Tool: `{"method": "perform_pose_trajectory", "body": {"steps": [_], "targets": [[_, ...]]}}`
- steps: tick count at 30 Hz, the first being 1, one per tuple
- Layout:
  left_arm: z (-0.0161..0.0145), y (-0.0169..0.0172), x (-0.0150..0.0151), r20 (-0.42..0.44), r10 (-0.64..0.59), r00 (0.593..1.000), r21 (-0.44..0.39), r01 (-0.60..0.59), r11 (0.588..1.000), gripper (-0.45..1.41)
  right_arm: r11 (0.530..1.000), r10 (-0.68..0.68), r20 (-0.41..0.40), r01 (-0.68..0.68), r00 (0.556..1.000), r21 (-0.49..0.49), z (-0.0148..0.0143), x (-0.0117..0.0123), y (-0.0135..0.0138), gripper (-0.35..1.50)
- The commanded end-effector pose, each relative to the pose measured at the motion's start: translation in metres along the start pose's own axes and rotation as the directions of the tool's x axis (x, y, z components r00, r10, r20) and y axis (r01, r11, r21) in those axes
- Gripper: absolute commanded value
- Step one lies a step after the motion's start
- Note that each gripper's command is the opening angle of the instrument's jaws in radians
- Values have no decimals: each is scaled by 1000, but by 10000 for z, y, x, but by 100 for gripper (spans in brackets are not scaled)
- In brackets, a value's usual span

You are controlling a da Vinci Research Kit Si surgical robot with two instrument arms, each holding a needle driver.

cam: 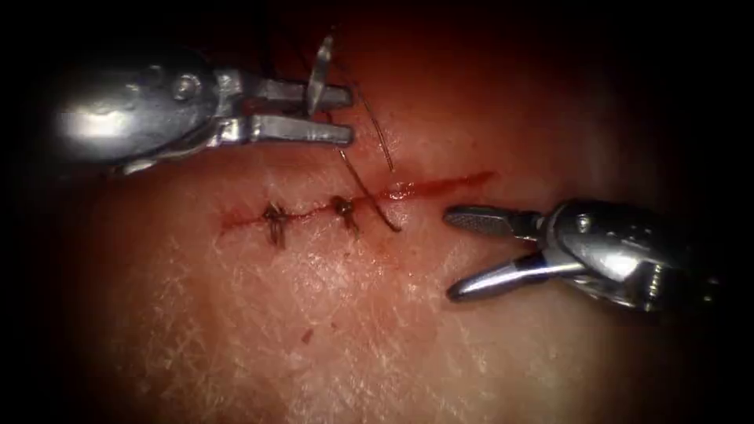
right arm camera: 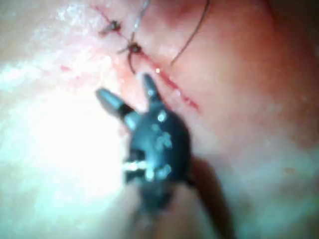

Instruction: Wound Closure

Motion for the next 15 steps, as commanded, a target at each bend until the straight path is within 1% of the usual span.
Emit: {"method": "perform_pose_trajectory", "body": {"steps": [1,2,7,9,10,12,14,15], "targets": [[4,3,-3,-7,2,1000,0,-2,1000,-45,999,-5,12,5,1000,-36,20,-5,-6,113],[4,3,-3,-7,2,1000,0,-2,1000,-45,999,-5,12,5,1000,-36,20,-5,-6,113],[-8,13,-5,-44,2,999,-5,-3,1000,-45,992,-35,32,38,999,-123,34,-6,-6,91],[-10,13,-6,-60,2,998,-2,-2,1000,-45,988,-53,44,59,998,-144,40,-8,-5,86],[-10,14,-6,-79,1,997,-2,-2,1000,-45,983,-75,59,83,995,-164,48,-12,-4,79],[-10,15,-6,-87,2,996,-3,-2,1000,-45,983,-76,62,86,995,-165,51,-14,-3,78],[-9,17,-7,-123,3,992,-11,-4,1000,-45,980,-96,98,111,991,-165,62,-26,-2,73],[-9,17,-7,-123,3,992,-11,-4,1000,-45,980,-96,98,111,991,-165,62,-26,-2,73]]}}
